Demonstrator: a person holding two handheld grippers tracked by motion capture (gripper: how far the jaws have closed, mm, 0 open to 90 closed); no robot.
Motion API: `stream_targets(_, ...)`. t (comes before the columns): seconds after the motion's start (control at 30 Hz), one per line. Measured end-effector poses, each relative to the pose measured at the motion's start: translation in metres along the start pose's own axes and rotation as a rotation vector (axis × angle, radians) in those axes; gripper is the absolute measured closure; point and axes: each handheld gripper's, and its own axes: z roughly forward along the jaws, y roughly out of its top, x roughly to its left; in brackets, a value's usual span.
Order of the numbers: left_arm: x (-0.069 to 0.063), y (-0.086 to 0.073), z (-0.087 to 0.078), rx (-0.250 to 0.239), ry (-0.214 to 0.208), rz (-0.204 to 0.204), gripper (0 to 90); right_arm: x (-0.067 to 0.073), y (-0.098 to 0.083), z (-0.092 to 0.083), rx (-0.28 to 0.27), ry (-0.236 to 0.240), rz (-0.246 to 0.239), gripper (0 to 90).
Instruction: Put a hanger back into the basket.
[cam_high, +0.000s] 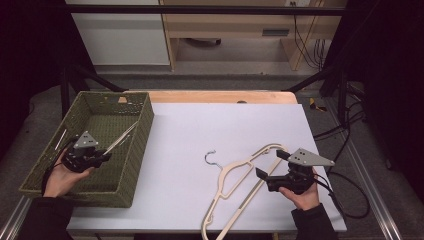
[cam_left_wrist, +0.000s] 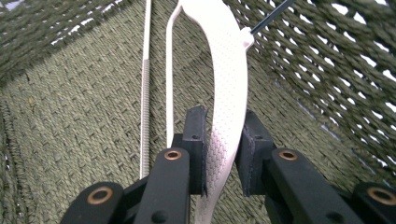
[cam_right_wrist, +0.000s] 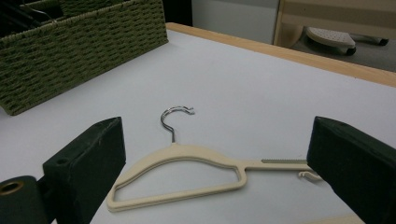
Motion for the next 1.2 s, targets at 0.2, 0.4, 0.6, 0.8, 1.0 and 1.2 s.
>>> stream_targets(0.2, -0.002, -0.001, 0.003, 0.030, -0.014, 0.009, 73.0, 0.001, 0.000, 0.000, 0.001, 0.001, 0.001, 5.2)
stream_targets(0.4, -0.005, -0.001, 0.007, 0.068, -0.019, 0.026, 69.7, 0.001, 0.000, 0.000, 0.002, 0.001, 0.000, 5.1)
stream_targets(0.6, -0.007, -0.001, 0.008, 0.076, -0.012, 0.039, 65.8, 0.001, 0.000, 0.000, -0.001, 0.000, -0.002, 5.1)
stream_targets(0.8, -0.005, 0.002, 0.001, 0.027, 0.002, 0.044, 58.9, 0.002, 0.000, 0.001, 0.003, 0.000, 0.001, 5.1)
stream_targets(1.0, -0.005, 0.006, -0.009, -0.026, 0.014, 0.042, 43.7, 0.002, 0.001, 0.000, -0.001, 0.004, -0.003, 5.1)
stream_targets(1.2, -0.004, 0.010, -0.028, -0.143, 0.025, -0.009, 32.9, 0.004, 0.002, 0.001, 0.001, 0.006, -0.005, 5.1)
